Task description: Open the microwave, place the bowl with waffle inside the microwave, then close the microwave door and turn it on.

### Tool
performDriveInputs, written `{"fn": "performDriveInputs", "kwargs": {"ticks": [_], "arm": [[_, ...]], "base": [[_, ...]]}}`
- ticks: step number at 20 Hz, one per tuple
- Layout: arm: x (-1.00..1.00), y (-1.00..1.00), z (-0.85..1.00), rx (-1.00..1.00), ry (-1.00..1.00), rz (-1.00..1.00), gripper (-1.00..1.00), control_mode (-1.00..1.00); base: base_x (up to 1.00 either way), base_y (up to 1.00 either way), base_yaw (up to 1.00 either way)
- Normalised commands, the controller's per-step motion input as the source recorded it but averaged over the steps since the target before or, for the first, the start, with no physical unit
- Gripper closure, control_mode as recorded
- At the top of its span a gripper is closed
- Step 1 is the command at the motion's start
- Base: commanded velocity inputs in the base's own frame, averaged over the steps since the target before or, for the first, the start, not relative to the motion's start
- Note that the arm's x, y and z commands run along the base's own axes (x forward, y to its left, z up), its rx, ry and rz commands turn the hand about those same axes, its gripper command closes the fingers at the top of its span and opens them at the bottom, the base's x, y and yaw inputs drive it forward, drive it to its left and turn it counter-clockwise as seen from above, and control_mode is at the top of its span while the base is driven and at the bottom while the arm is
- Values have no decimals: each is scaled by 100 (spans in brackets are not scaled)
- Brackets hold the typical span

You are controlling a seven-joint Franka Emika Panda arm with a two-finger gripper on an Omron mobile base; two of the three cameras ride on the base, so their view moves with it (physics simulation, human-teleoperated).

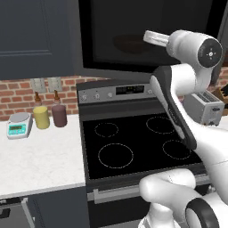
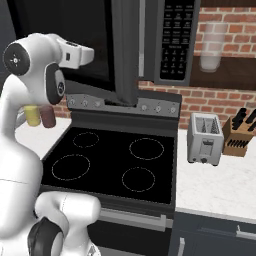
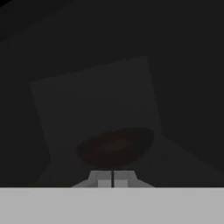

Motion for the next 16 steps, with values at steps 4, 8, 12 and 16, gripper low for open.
{"fn": "performDriveInputs", "kwargs": {"ticks": [4, 8, 12, 16], "arm": [[100, -3, 2, 12, 8, 12, 100, -100], [100, -2, 7, 13, 5, 13, 100, -100], [100, -6, -2, 8, 2, 14, 100, -100], [100, -7, -12, 4, 0, 8, 100, -100]], "base": [[0, 0, 0], [0, 0, 0], [0, 0, 0], [0, 0, 0]]}}
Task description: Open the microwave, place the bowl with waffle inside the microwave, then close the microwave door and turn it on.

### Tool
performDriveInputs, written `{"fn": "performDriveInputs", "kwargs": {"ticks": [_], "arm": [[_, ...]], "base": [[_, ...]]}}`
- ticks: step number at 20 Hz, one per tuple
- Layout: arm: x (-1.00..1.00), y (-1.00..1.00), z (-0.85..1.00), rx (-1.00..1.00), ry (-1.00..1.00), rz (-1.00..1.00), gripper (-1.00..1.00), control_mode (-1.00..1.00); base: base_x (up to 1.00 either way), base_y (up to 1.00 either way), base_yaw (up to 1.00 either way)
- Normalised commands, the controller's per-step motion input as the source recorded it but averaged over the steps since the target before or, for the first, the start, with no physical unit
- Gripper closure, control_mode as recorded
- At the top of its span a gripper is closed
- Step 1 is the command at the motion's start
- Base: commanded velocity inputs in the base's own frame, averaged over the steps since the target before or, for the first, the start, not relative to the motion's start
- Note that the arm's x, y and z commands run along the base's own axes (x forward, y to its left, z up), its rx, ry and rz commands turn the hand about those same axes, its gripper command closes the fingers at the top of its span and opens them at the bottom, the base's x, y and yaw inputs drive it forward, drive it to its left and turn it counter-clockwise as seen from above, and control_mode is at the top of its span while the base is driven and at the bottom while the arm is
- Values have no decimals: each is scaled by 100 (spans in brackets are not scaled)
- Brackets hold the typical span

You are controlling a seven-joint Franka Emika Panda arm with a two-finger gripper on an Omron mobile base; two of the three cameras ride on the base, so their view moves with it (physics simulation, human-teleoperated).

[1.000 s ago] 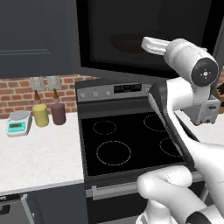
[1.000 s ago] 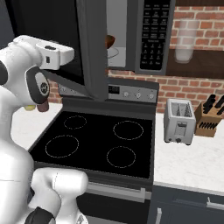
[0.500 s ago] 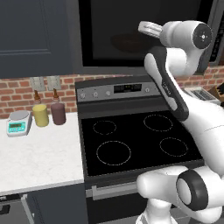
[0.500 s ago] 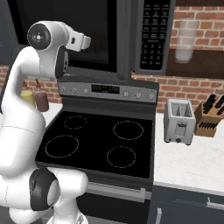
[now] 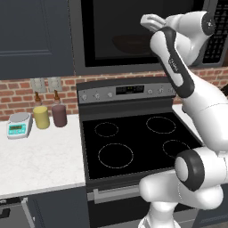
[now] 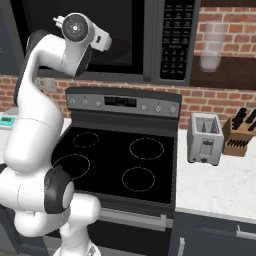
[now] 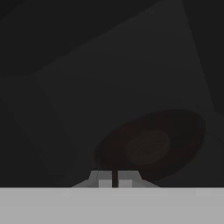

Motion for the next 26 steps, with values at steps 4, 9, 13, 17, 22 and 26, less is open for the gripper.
{"fn": "performDriveInputs", "kwargs": {"ticks": [4, 9, 13, 17, 22, 26], "arm": [[96, 0, -27, 2, -1, 2, 100, -100], [27, -1, -44, 1, -4, 0, 100, -100], [-89, -29, -73, 2, -18, 0, 100, -100], [-100, -55, -78, 12, -28, -4, 100, -100], [-100, -76, -10, 24, -26, -8, 100, -100], [-88, -80, 0, 38, -3, -9, 100, -100]], "base": [[0, 0, 0], [0, 0, 0], [0, 0, 0], [0, 0, 0], [0, 0, 0], [0, 0, 0]]}}
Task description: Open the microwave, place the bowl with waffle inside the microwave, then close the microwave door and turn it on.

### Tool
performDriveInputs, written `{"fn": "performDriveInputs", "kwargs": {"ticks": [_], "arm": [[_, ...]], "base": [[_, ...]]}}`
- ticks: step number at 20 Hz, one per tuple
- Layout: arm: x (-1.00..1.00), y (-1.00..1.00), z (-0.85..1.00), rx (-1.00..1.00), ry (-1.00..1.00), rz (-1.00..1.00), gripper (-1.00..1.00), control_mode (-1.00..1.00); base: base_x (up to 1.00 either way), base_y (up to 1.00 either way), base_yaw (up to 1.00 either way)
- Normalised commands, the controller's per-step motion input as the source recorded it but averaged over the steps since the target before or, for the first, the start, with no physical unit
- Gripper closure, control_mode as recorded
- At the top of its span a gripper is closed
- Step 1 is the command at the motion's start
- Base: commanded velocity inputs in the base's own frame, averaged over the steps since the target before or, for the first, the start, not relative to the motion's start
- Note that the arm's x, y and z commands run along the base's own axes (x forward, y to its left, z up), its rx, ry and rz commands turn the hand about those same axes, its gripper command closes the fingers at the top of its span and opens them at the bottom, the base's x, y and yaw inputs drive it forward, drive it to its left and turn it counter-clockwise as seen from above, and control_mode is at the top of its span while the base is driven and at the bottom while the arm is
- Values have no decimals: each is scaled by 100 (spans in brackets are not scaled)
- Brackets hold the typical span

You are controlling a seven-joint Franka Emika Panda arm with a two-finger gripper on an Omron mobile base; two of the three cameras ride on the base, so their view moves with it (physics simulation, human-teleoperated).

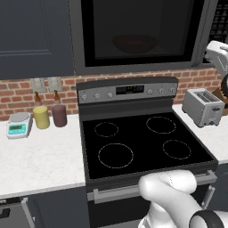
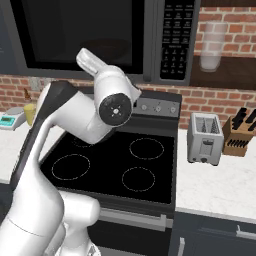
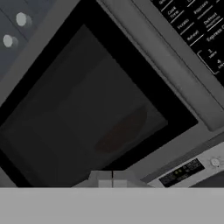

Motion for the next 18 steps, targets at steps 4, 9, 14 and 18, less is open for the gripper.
{"fn": "performDriveInputs", "kwargs": {"ticks": [4, 9, 14, 18], "arm": [[-6, -71, 1, 45, 5, -1, 100, -100], [1, -84, -9, 51, 12, -1, 100, -100], [0, -87, -8, 48, 8, 0, 100, -100], [0, -58, -3, 26, 9, 0, 100, -100]], "base": [[0, 0, 0], [0, 0, 0], [0, 0, 0], [0, 0, 0]]}}
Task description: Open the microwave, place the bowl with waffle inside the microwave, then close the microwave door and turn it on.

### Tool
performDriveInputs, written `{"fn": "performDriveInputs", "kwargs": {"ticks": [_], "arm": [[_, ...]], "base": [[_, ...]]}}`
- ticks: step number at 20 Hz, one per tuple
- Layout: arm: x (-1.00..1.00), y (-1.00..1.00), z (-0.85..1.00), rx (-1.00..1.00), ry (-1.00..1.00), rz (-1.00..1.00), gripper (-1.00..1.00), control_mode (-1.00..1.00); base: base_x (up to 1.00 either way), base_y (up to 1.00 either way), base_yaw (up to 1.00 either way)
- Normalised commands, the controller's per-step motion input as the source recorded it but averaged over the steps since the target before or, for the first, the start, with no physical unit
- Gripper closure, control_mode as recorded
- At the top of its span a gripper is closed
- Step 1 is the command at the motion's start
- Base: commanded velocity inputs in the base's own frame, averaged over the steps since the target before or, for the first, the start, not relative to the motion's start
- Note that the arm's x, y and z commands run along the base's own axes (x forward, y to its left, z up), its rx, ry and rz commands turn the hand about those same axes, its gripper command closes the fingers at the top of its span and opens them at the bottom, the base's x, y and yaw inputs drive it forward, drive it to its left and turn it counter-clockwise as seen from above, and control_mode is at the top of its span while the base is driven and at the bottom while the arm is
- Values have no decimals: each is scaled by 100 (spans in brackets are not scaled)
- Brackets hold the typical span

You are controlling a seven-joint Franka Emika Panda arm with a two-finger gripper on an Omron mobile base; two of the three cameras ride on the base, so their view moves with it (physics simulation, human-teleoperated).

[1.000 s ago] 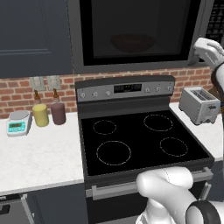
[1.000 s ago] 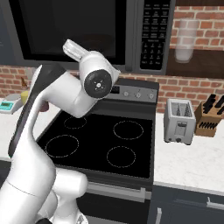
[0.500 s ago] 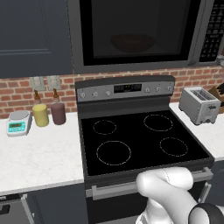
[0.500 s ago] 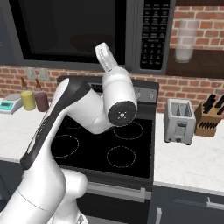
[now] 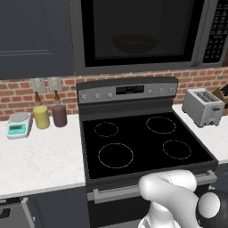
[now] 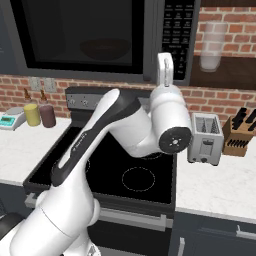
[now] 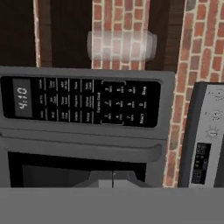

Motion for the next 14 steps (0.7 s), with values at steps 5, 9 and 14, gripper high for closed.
{"fn": "performDriveInputs", "kwargs": {"ticks": [5, 9, 14], "arm": [[8, -7, -14, 7, 0, 0, 100, -100], [16, 0, -24, 5, 0, 0, 100, -100], [21, 8, -23, 5, 4, 0, 100, -100]], "base": [[0, 0, 0], [0, 0, 0], [0, 0, 0]]}}
